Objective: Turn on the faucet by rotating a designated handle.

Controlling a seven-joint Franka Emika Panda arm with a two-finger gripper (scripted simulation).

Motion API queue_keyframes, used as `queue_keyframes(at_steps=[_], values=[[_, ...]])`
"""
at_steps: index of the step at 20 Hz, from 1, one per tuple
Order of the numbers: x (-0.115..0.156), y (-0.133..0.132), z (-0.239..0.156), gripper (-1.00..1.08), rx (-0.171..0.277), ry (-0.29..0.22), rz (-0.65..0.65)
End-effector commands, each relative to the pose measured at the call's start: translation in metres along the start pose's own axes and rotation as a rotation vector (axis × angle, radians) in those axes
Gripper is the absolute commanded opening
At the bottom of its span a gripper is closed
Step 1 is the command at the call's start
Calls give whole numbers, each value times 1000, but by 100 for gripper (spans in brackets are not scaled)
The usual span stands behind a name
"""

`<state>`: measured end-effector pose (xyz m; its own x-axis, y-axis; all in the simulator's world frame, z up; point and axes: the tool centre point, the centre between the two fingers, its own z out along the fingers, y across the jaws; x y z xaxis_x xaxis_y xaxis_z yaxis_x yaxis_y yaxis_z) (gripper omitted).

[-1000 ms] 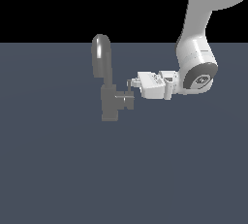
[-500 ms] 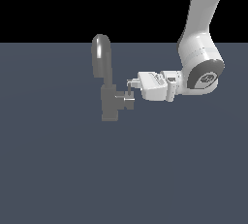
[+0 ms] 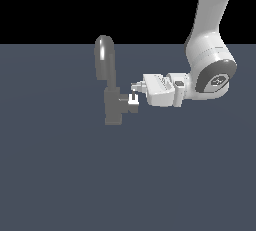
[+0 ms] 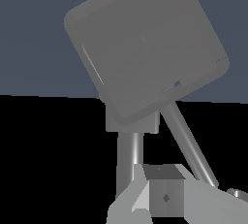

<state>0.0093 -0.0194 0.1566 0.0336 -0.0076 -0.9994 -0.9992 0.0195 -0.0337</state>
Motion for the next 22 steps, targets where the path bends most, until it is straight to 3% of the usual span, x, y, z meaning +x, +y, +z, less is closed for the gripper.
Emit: queue_keyframes(at_steps=[1,8,10,22], values=[[13,17,0,-100,-5,-5,23],[29,47,-1,-100,-7,-7,29],[13,32,0,-100,-5,-3,-6],[83,59,0,-100,-7,-7,29]])
